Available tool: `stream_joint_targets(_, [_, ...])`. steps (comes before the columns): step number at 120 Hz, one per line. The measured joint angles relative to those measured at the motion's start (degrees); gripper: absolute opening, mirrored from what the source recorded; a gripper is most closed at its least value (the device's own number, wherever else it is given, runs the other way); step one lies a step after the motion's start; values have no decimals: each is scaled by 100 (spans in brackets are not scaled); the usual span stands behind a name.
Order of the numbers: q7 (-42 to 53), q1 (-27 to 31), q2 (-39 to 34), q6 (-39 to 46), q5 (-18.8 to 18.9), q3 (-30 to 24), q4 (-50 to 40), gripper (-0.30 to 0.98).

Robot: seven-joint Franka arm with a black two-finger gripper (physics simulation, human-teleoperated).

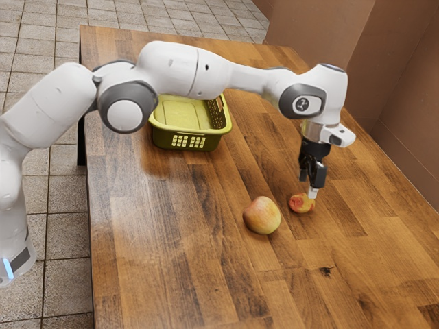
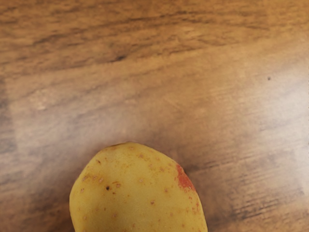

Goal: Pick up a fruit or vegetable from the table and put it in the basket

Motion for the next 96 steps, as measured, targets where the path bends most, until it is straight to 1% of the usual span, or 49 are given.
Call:
stream_joint_targets(53, [199, 7, 88, 806, -187, 26, -568, 69])
stream_joint_targets(89, [306, 16, 100, 1013, -233, 139, -672, 69])
stream_joint_targets(96, [326, 17, 99, 1031, -239, 147, -696, 71])
